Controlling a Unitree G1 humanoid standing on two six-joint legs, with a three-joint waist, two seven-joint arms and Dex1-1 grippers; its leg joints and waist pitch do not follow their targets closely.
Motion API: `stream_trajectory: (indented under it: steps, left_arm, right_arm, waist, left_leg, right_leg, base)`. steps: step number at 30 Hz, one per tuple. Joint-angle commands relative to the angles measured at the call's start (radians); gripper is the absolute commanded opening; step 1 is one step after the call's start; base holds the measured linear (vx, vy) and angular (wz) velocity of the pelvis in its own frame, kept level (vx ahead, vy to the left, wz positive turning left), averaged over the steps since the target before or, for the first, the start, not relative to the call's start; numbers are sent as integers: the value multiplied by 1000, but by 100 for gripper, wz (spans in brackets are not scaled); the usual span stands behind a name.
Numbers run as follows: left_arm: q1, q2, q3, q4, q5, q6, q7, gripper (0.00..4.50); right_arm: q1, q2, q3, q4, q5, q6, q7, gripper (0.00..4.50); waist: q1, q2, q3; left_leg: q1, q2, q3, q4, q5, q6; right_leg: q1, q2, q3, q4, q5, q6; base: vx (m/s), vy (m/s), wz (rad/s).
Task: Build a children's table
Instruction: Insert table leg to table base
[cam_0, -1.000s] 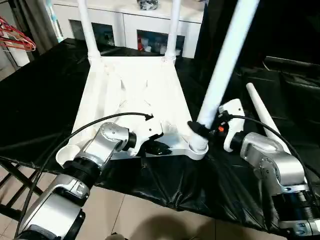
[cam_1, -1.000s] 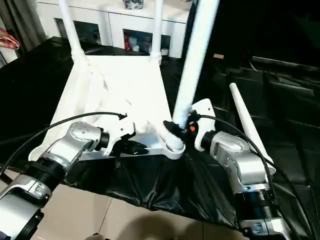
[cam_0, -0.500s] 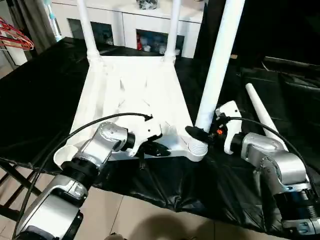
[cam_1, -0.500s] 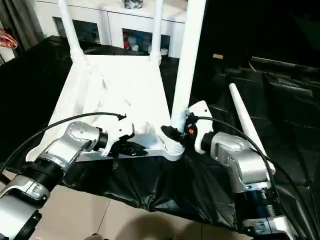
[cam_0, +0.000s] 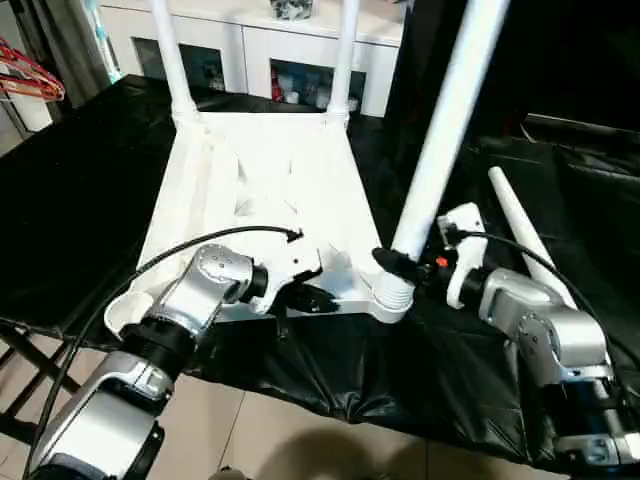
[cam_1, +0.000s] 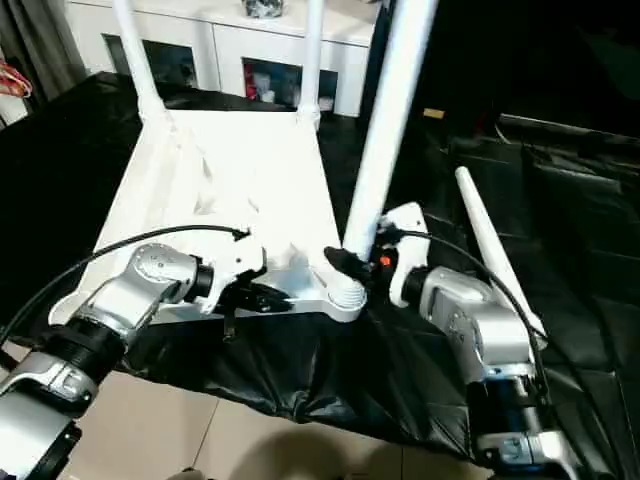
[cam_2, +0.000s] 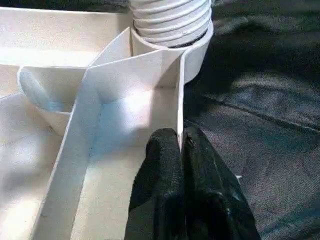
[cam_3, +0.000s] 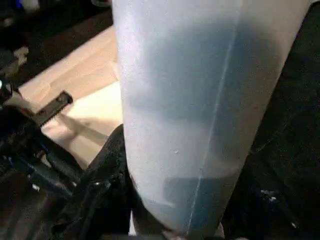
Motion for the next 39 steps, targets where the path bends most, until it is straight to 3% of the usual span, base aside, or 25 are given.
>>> stream_trajectory:
  steps: [1,3,5,6,12,17,21,26,27,28,29,33,34,36,39]
  left_arm:
    - [18,11,9,2,7,16,-11,0]
    - [18,11,9,1,7,16,-9,0]
    - [18,9,11,2,6,16,-6,0]
    - [16,6,15,5,5,17,0,0]
    - [6,-7,23,24,8,12,19,0]
    - [-4,-18,28,39,9,11,32,0]
    - [-7,-20,30,43,10,9,38,0]
    - [-12,-23,36,56,11,2,53,0]
    - [-13,-25,38,61,13,-1,59,0]
    - [-14,-26,39,64,14,-3,60,0]
    - [-13,-27,40,65,16,-5,64,0]
    - [-13,-27,40,66,16,-6,66,0]
    - [-10,-28,42,64,16,-5,70,0]
    - [-4,-29,43,58,15,-3,73,0]
    - [5,-26,43,50,15,-4,74,0]
  right_arm:
    - [30,1,-24,26,-4,-26,-16,188]
    - [35,3,-27,29,-4,-32,-16,188]
    - [47,8,-33,34,-2,-42,-20,188]
    - [70,20,-49,42,5,-58,-27,188]
    - [134,55,-78,58,15,-112,-46,188]
    - [186,95,-92,111,7,-214,-72,188]
    - [199,103,-89,97,0,-233,-79,188]
    - [213,98,-54,24,-54,-272,-109,188]
    - [214,85,-24,6,-86,-281,-113,188]
    - [213,78,-8,3,-102,-289,-115,188]
    - [213,66,18,-3,-126,-297,-111,188]
    - [213,58,34,-5,-140,-303,-108,187]
    - [210,54,50,-5,-152,-309,-104,187]
    - [204,54,64,-2,-166,-315,-105,187]
    - [184,55,75,14,-171,-320,-95,187]
  waist:
    - [5,2,-69]
    - [6,7,-68]
    - [5,4,-68]
    - [6,10,-68]
    - [7,10,-67]
    - [5,19,-64]
    - [2,17,-63]
    - [2,18,-63]
    - [2,11,-63]
    - [3,14,-62]
    - [1,10,-60]
    - [1,11,-59]
    - [-1,-2,-59]
    - [1,3,-58]
    - [-3,-2,-56]
  left_leg:
    - [3,-7,13,-76,-231,-5]
    - [4,-8,11,-77,-237,-6]
    - [5,-7,12,-77,-246,-6]
    - [5,-7,12,-78,-249,-7]
    - [5,-7,11,-81,-266,-5]
    - [10,-8,8,-85,-338,-12]
    - [13,-9,6,-88,-367,-9]
    - [11,-9,5,-91,-367,-10]
    - [11,-9,6,-91,-365,-8]
    - [11,-9,5,-91,-361,-10]
    - [10,-9,6,-91,-370,-10]
    - [10,-10,5,-92,-379,-2]
    - [8,-9,5,-93,-377,1]
    - [9,-8,4,-94,-374,0]
    - [12,-9,2,-94,-401,0]
  right_leg:
    - [54,-32,23,-71,-253,-188]
    - [56,-32,23,-71,-259,-189]
    - [55,-31,23,-73,-268,-188]
    - [54,-33,24,-74,-272,-188]
    - [54,-30,22,-76,-270,-189]
    - [48,-32,22,-89,-362,-167]
    - [47,-30,22,-92,-395,-158]
    - [47,-29,22,-95,-405,-143]
    - [46,-28,22,-96,-409,-141]
    - [46,-29,22,-95,-411,-139]
    - [44,-29,22,-99,-435,-129]
    - [41,-31,22,-105,-485,-108]
    - [41,-30,21,-106,-490,-103]
    - [39,-32,22,-106,-506,-95]
    - [34,-34,20,-114,-563,-76]
  base:
    - [0,0,0]
    - [0,0,0]
    - [0,0,0]
    - [0,0,0]
    - [0,0,0]
    - [0,0,0]
    - [0,0,0]
    - [0,0,0]
    - [0,0,0]
    - [0,0,0]
    - [0,0,0]
    - [0,0,0]
    - [0,0,0]
    - [0,0,0]
    - [0,0,0]
